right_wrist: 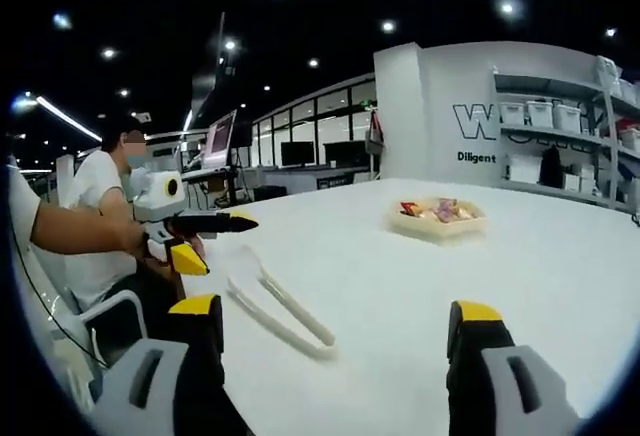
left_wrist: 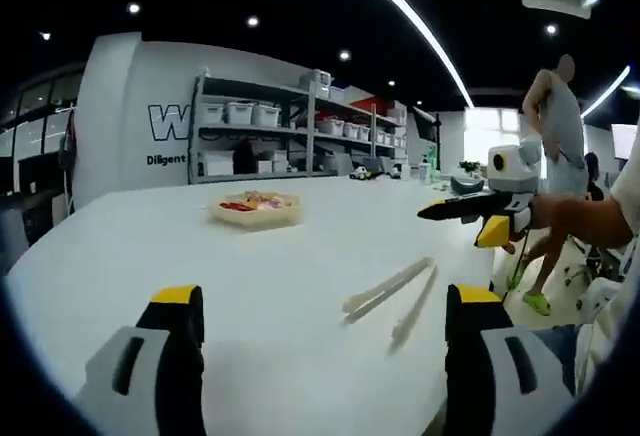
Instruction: Place the target food into the container with the food tongs after gripping and lifting it, then release it inside without dropping or visibly crushing the food.
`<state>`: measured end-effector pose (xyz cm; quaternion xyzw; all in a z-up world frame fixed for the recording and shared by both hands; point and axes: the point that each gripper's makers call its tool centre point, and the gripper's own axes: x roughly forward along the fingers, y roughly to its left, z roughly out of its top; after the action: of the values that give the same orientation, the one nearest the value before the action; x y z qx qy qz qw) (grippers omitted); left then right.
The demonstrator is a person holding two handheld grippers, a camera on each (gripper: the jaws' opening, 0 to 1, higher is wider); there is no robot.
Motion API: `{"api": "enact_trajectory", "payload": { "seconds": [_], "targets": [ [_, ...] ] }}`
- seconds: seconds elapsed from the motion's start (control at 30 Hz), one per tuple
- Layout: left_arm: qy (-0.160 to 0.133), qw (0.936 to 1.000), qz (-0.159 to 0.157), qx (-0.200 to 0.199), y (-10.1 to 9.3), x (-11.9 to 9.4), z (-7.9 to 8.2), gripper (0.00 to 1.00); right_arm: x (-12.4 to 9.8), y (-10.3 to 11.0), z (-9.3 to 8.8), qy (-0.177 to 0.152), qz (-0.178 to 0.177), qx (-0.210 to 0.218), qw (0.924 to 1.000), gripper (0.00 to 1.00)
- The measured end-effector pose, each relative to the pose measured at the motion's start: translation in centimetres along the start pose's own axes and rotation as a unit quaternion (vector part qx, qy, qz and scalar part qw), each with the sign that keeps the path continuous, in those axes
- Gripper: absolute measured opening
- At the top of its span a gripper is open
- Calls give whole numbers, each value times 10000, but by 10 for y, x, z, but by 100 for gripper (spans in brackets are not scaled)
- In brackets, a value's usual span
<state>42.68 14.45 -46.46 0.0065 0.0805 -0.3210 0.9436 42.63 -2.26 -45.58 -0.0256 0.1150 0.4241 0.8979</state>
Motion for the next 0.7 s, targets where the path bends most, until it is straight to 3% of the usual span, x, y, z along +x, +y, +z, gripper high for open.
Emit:
{"api": "enact_trajectory", "payload": {
  "seconds": [0.2, 0.53, 0.7],
  "targets": [
    [43, 10000, 3, 43, -3, -1, -4, 99, -2, -1, -6, 66, -29, 16, 10000, 92],
    [-49, 10000, 36, 19, -7, -4, 6, 99, -9, -4, -4, 81, -133, 60, 9999, 93],
    [59, 9998, 53, 202, -13, -5, 3, 99, -11, -5, -7, 172, -225, -24, 9996, 93]
  ]
}}
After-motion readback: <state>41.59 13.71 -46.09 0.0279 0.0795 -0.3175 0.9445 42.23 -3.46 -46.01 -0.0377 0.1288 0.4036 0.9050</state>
